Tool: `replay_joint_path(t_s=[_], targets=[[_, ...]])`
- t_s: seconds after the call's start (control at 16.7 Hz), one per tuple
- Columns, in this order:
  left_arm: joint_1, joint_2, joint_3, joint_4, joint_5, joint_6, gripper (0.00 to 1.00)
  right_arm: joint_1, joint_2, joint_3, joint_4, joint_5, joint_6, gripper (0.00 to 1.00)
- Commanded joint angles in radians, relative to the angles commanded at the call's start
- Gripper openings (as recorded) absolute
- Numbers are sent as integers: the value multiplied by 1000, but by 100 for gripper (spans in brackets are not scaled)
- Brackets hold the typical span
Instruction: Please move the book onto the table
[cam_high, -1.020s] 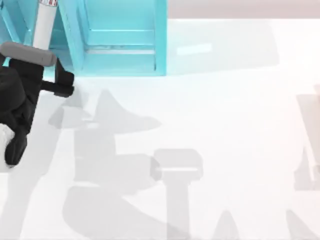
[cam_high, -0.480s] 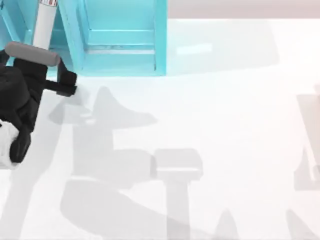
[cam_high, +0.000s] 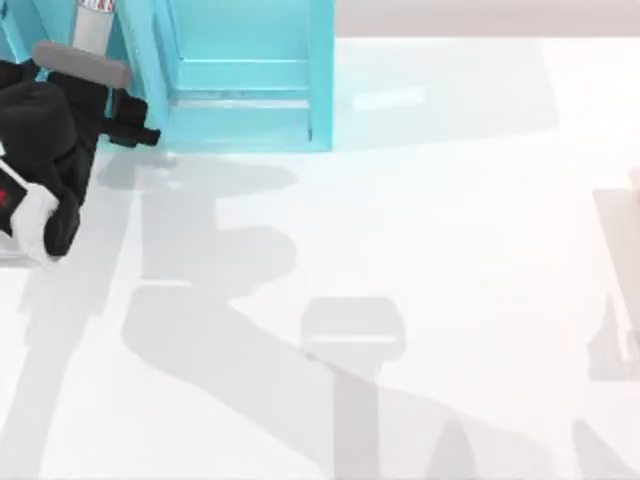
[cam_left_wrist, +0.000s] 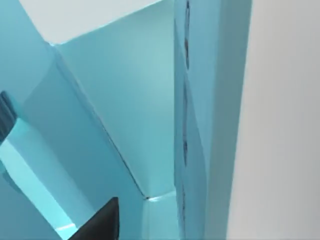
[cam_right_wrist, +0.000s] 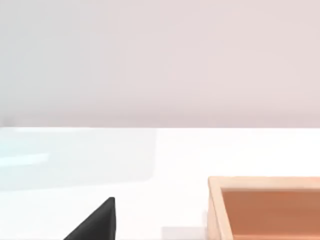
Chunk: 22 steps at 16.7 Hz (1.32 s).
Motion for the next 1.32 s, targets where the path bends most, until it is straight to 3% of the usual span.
replay_joint_path(t_s=[0.18, 0.48, 1.26, 1.32], targets=[[7, 48, 94, -47, 8, 0, 100, 0, 0, 0, 0, 0, 0, 100], [8, 55, 106, -54, 9, 0, 100, 0, 0, 0, 0, 0, 0, 100], [8, 55, 106, -54, 9, 0, 2, 0, 0, 0, 0, 0, 0, 100], [8, 55, 106, -54, 9, 0, 0, 0, 0, 0, 0, 0, 0, 100]])
